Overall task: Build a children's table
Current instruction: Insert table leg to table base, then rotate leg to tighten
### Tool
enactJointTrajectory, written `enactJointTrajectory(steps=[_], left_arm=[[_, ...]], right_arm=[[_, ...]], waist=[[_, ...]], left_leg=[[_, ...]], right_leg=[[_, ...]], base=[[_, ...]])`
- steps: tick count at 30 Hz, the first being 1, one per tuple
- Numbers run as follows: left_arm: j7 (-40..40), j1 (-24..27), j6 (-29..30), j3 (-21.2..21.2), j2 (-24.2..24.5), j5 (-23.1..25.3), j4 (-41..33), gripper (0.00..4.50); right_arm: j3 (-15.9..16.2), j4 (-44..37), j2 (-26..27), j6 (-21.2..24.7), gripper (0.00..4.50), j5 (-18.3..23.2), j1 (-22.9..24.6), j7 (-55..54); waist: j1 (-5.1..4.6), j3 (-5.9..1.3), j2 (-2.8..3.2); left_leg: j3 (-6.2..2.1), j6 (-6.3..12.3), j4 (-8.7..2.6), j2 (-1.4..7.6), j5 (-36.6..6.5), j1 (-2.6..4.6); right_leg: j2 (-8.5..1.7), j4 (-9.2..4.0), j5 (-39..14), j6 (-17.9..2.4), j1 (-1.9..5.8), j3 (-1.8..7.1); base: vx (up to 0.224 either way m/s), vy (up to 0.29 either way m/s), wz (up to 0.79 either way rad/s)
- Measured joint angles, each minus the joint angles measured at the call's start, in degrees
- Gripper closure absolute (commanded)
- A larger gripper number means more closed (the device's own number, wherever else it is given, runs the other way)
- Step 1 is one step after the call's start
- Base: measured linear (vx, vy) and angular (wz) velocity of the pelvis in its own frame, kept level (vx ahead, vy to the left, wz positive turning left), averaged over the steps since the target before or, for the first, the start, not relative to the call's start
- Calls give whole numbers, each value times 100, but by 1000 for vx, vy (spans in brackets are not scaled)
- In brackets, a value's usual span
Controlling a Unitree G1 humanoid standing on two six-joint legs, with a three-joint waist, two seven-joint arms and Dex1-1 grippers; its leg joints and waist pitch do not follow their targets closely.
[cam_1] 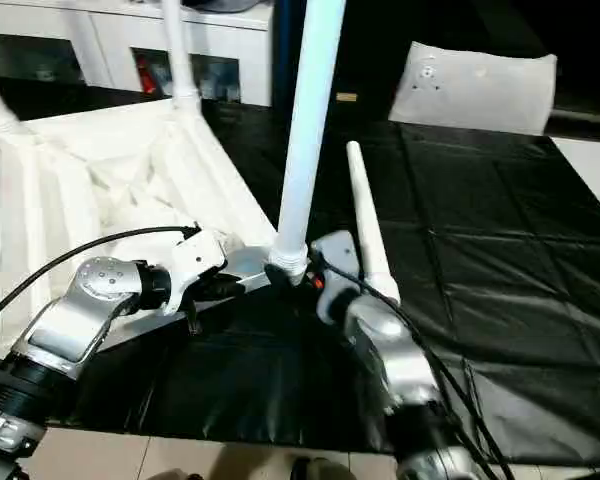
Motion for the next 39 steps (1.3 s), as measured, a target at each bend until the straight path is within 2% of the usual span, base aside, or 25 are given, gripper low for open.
enactJointTrajectory(steps=[9, 13, 17, 20, 26, 29, 34, 39], left_arm=[[-222, -30, -263, -13, 178, -56, 46, 450], [-463, -73, -553, -27, 286, -152, 199, 450], [-691, -140, -917, -44, 467, -162, 421, 450], [-867, -207, -1128, -68, 559, -160, 576, 450], [-1337, -293, -1631, -129, 716, -222, 884, 450], [-1623, -339, -1731, -139, 767, -274, 978, 450], [-1929, -401, -2006, -273, 819, -274, 1030, 450], [-2125, -470, -2194, -322, 831, -267, 1168, 450]], right_arm=[[13, -376, -303, 365, 3, 109, 482, 149], [35, -889, -712, 594, 3, 110, 647, 370], [16, -1419, -1043, 753, 3, 167, 648, 586], [2, -1597, -1146, 834, 3, 205, 637, 755], [123, -1823, -1544, 980, 3, 344, 527, 1249], [236, -1776, -1640, 933, 3, 279, 373, 1423], [492, -1599, -1756, 730, 3, 232, 300, 1918], [564, -1371, -1794, 594, 3, 185, 78, 2157]], waist=[[59, 6, 11], [67, 13, 26], [107, 13, 26], [167, 13, 26], [211, 11, 24], [237, 11, 24], [352, 11, 22], [355, 9, 20]], left_leg=[[7, -14, -12, 17, 5, 0], [10, -14, -25, 23, 6, -2], [11, -15, -25, 26, 6, 1], [13, -15, -21, 25, 7, 3], [16, -15, -20, 25, 7, 3], [16, -14, -19, 26, 7, 3], [17, -12, -10, 25, 8, 7], [20, -12, 2, 25, 7, 6]], right_leg=[[9, 81, 3, -2, -15, 2], [15, 80, 21, -33, -23, 1], [17, 81, 20, -33, -22, 1], [17, 79, 19, -30, -19, 1], [15, 81, 21, -35, -17, 1], [15, 82, 21, -34, -19, 1], [10, 82, 21, -35, -21, 1], [7, 90, 24, -39, -19, 1]], base=[[0, 0, 0], [0, 0, 0], [0, 0, 0], [0, 0, 0], [0, 0, 0], [0, 0, 0], [0, 0, 0], [0, 0, 0]])
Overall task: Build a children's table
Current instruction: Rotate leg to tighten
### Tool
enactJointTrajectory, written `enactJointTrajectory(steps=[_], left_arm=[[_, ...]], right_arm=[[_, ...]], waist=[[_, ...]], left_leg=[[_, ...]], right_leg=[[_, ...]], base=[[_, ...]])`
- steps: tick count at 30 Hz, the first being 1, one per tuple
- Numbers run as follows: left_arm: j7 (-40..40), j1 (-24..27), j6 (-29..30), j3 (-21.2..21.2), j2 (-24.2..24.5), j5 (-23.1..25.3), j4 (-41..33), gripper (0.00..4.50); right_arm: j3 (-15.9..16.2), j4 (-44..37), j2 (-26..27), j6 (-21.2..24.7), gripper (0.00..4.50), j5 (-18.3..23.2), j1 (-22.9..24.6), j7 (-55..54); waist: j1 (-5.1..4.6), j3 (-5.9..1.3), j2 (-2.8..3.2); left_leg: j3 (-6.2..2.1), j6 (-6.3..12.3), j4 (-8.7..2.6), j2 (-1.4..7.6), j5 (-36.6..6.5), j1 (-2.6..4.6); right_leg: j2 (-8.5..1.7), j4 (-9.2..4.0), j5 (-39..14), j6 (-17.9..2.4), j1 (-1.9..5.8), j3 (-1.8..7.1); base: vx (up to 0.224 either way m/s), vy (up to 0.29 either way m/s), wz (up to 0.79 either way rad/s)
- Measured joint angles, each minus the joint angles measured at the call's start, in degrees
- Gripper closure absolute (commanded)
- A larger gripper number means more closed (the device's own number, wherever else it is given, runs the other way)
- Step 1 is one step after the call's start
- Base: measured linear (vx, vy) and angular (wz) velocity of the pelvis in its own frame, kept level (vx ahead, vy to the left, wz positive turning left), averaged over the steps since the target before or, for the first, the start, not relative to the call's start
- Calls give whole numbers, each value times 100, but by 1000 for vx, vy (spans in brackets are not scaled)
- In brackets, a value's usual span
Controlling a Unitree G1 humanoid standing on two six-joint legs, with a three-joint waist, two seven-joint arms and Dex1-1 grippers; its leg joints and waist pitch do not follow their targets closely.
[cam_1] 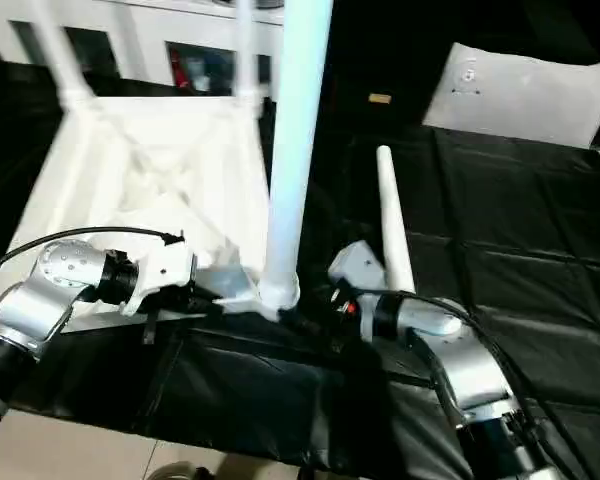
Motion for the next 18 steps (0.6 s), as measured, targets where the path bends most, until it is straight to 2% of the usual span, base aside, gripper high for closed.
enactJointTrajectory(steps=[6, 9, 11, 12, 13, 16, 18], left_arm=[[-184, -25, -184, -64, -4, 4, 31, 450], [-237, -40, -189, -78, -4, 6, 31, 450], [-240, -44, -198, -80, -6, 11, 31, 450], [-244, -46, -213, -84, -7, 22, 31, 450], [-254, -49, -230, -85, -11, 39, 31, 450], [-256, -81, -258, -110, -26, 58, 56, 450], [-256, -95, -275, -130, -38, 62, 63, 450]], right_arm=[[15, 377, 17, -183, 3, 27, -193, 324], [18, 449, 23, -213, 40, 101, -193, 416], [22, 492, 33, -240, 40, 130, -194, 493], [22, 513, 41, -251, 72, 132, -197, 525], [22, 580, 55, -262, 82, 135, -224, 559], [36, 651, 96, -300, 90, 137, -258, 644], [45, 704, 125, -321, 116, 137, -288, 664]], waist=[[37, -1, -3], [38, -1, -3], [41, -1, -3], [41, -1, -3], [42, -1, -3], [60, -1, -4], [82, -2, -4]], left_leg=[[0, 0, 1, 1, 1, 0], [1, 31, 2, 1, 19, -1], [1, 32, 2, 1, 20, -1], [1, 32, 2, 1, 20, -1], [1, 32, 2, 1, 20, -1], [1, 32, 3, 1, 20, -1], [2, 32, 3, 1, 20, -1]], right_leg=[[-1, 3, 0, 0, 2, 0], [-1, 3, 0, 0, 0, 0], [-1, 3, 0, 0, 0, 0], [-1, 3, 0, 0, 0, -1], [-1, 4, 0, 0, 0, 0], [-1, 4, 0, 0, 0, -1], [-1, 5, 0, 0, 0, -1]], base=[[0, 0, 0], [0, 0, 0], [0, 0, 0], [0, 0, 0], [0, 0, 0], [0, 0, 0], [0, 0, 0]])
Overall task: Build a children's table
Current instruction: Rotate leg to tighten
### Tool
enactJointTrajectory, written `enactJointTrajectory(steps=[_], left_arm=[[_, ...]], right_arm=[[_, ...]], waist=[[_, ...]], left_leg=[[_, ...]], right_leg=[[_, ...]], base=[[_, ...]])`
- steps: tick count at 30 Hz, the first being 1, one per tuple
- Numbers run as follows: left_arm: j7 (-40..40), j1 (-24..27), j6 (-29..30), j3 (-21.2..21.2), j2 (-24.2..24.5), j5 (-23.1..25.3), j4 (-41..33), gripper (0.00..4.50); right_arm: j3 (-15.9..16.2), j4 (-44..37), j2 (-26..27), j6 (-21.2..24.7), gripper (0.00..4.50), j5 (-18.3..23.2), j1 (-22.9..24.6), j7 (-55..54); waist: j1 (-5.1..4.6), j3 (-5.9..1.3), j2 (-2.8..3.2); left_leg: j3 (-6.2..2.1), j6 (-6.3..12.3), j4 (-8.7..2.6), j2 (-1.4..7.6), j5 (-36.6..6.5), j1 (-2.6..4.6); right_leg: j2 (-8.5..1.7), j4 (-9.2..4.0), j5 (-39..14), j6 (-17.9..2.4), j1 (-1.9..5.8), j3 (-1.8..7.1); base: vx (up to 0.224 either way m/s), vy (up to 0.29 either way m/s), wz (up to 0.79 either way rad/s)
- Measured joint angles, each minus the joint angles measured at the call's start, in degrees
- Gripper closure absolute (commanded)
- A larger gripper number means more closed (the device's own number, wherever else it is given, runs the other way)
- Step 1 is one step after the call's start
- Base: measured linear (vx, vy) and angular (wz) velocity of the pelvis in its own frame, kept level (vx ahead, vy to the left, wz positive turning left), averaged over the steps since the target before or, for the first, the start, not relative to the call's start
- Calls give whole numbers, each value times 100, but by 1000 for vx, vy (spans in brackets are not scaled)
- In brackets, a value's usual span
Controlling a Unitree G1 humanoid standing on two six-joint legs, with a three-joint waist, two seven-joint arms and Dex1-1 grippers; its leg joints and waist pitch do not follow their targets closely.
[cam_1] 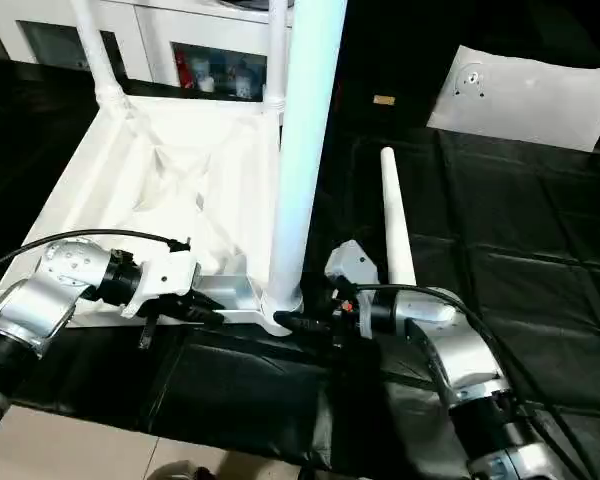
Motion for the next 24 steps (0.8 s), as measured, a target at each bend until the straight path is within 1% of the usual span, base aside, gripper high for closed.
enactJointTrajectory(steps=[3, 5, 7, 10, 19, 21, 24], left_arm=[[0, -22, -9, -31, -17, 15, 0, 450], [0, -28, -25, -32, -15, 39, 0, 450], [0, -29, -26, -33, -15, 49, 0, 450], [0, -29, -26, -33, -9, 68, 0, 450], [0, -29, -25, -35, -9, 72, 1, 450], [20, -21, 87, -8, -53, 60, 0, 450], [345, 98, 467, 130, -232, 55, -113, 450]], right_arm=[[36, 134, 57, -63, 135, 18, -81, 57], [36, 184, 72, -100, 158, 28, -92, 70], [35, 240, 82, -126, 166, 33, -115, 98], [31, 348, 113, -199, 171, 33, -146, 144], [31, 398, 116, -217, 175, 32, -174, 197], [12, 351, 122, -202, 175, 34, -119, 156], [-144, 298, 323, -205, 175, 33, 71, -208]], waist=[[36, -1, -1], [42, -1, -1], [43, -1, -2], [44, -3, -5], [48, -3, -4], [58, -3, -3], [63, -9, 7]], left_leg=[[0, 0, 0, 1, 0, 2], [1, 0, 0, 1, 0, 1], [1, 0, 2, 2, 0, 0], [2, -3, 3, 3, 2, 0], [2, -5, 4, 3, 3, 0], [2, -5, 3, 3, 3, 0], [3, -10, 9, 3, 3, 7]], right_leg=[[0, 1, 0, 0, -1, -1], [0, 4, 0, 0, -1, -1], [0, 10, 0, 0, -1, -1], [0, 19, -1, 1, 0, 0], [0, 23, -1, 1, 0, 0], [0, 23, -2, 0, 1, 0], [-2, 23, -1, -1, 15, 0]], base=[[0, 0, 0], [0, 0, 0], [0, 0, 0], [0, 0, 0], [0, 0, 0], [0, 0, 0], [0, 0, 0]])
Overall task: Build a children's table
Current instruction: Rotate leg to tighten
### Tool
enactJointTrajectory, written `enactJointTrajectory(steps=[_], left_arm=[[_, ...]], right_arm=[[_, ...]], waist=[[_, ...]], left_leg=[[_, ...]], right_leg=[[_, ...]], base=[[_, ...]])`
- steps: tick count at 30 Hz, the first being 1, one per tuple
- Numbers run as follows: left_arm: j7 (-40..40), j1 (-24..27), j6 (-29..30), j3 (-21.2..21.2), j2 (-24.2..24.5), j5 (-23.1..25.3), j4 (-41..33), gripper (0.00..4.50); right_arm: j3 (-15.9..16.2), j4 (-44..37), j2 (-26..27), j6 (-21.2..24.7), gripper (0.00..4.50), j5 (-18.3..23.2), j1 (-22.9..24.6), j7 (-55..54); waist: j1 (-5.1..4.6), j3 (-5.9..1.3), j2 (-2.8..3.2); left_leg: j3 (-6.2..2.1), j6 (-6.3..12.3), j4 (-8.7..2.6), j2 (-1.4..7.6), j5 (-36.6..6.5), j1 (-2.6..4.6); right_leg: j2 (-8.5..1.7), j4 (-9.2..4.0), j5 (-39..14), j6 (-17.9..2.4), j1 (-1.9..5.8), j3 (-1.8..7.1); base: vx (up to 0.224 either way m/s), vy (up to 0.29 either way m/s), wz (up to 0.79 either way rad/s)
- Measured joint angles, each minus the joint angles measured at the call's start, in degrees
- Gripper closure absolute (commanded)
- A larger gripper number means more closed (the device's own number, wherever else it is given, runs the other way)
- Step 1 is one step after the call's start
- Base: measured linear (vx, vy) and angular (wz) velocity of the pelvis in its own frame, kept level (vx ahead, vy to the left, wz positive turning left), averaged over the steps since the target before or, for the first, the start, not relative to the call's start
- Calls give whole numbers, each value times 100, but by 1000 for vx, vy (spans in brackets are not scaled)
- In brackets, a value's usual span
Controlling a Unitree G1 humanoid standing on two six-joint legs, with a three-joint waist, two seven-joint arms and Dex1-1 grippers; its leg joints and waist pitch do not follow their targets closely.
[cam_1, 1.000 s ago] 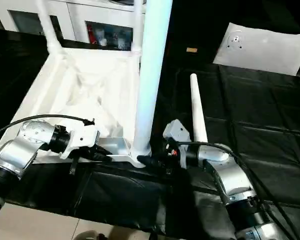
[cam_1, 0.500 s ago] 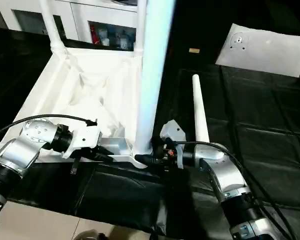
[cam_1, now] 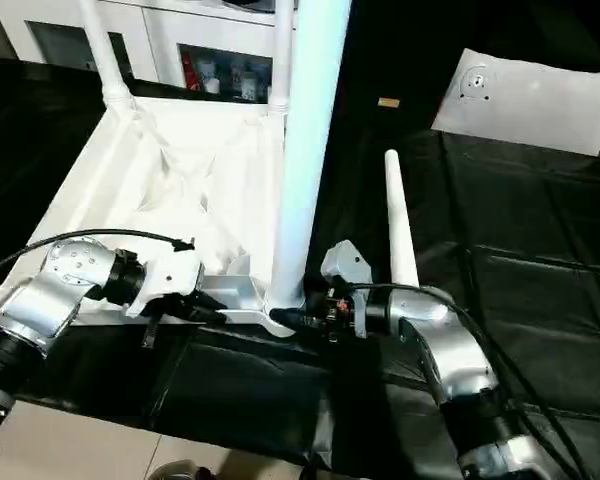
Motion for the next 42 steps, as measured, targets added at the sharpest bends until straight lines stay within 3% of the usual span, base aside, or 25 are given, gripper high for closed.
enactJointTrajectory(steps=[3, 5, 10, 17, 18, 20, 25, 32, 37, 42], left_arm=[[549, 84, 447, 160, -258, 41, -70, 450], [1171, 219, 998, 315, -591, 140, -269, 450], [2533, 282, 2142, 471, -1626, 329, -519, 450], [3276, 185, 2637, 484, -2077, 581, -562, 450], [3293, 182, 2641, 458, -2079, 628, -578, 450], [3291, 182, 2636, 405, -2044, 662, -627, 450], [3247, 179, 2504, 371, -1860, 649, -662, 450], [2856, 170, 2182, 365, -1510, 554, -621, 450], [2311, 168, 1611, 356, -995, 408, -570, 450], [1680, 99, 880, 306, -687, 327, -212, 450]], right_arm=[[-173, 17, 318, 6, 175, -82, 135, -719], [-418, 54, 826, 10, 175, -214, 257, -1679], [-897, 277, 1715, 66, 175, -514, 132, -3666], [-1095, 639, 2294, 259, 176, -857, -376, -4865], [-1095, 667, 2310, 257, 176, -874, -401, -4904], [-1096, 670, 2311, 228, 120, -871, -401, -4903], [-1090, 508, 2311, 212, 83, -774, -293, -4652], [-872, -108, 1873, 218, 17, -490, 412, -3755], [-811, -686, 1223, 282, 5, -255, 770, -2928], [-853, -1060, 641, 315, 5, -46, 720, -2190]], waist=[[-35, -1, 17], [-125, 0, 17], [-355, 2, 26], [-506, 1, 34], [-515, 1, 34], [-525, 0, 34], [-544, -3, 35], [-545, -1, 36], [-475, -3, 35], [-398, -3, 36]], left_leg=[[5, -30, 9, -1, -10, 48], [5, -31, 11, -1, -10, 93], [2, -29, 12, -1, -11, 95], [-4, -24, 9, -2, -10, 77], [-3, -23, 9, -2, -10, 76], [-4, -21, 9, -2, -11, 76], [-3, -20, -16, -2, -12, 76], [-3, -23, -57, 2, -11, 69], [-2, 9, -35, 3, 8, -17], [-2, 9, -36, 5, 9, -14]], right_leg=[[-3, -2, -9, 17, 32, 2], [-3, -12, -15, 27, 63, 0], [-7, -78, -18, 33, 84, -17], [-8, -130, -18, 33, 83, -30], [-7, -133, -18, 33, 84, -30], [-7, -134, -18, 33, 85, -27], [-5, -129, 8, 33, 85, -26], [3, -118, 9, 34, 67, -29], [1, -52, 24, 7, -24, -23], [1, -45, 19, 7, -27, -24]], base=[[0, 0, 0], [0, 0, 0], [0, 0, 0], [0, 0, 0], [0, 0, 0], [0, 0, 0], [0, 0, 0], [0, 0, 0], [0, 0, 0], [0, 0, 0]])
